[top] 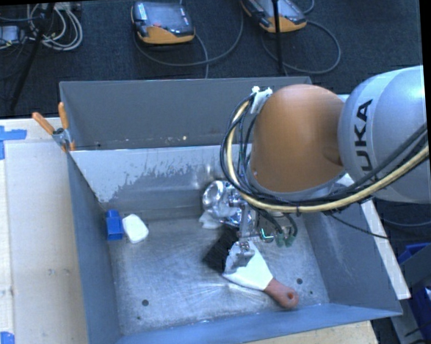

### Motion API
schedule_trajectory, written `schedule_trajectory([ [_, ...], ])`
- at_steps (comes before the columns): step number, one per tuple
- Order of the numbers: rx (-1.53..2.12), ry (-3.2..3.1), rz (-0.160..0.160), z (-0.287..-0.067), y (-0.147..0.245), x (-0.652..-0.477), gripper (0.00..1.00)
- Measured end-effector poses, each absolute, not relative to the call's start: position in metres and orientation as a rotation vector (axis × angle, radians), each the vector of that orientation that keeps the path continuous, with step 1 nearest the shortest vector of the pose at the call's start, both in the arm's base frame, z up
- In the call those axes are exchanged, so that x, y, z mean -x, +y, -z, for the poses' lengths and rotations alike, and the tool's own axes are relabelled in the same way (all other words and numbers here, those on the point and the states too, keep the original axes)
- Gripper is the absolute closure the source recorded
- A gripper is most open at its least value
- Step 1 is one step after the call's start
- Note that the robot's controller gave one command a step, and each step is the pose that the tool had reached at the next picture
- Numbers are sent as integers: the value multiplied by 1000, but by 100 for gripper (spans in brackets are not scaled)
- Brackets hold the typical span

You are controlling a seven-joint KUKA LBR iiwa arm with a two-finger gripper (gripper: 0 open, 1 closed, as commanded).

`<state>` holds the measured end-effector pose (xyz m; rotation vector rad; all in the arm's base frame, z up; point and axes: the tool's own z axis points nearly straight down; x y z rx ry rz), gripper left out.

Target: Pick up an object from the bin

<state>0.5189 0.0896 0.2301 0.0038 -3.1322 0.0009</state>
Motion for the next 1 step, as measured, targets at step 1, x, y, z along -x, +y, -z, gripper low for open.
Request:
schedule_trajectory([
  [1,-1,-3140,0,-234,89,-520,0],
])
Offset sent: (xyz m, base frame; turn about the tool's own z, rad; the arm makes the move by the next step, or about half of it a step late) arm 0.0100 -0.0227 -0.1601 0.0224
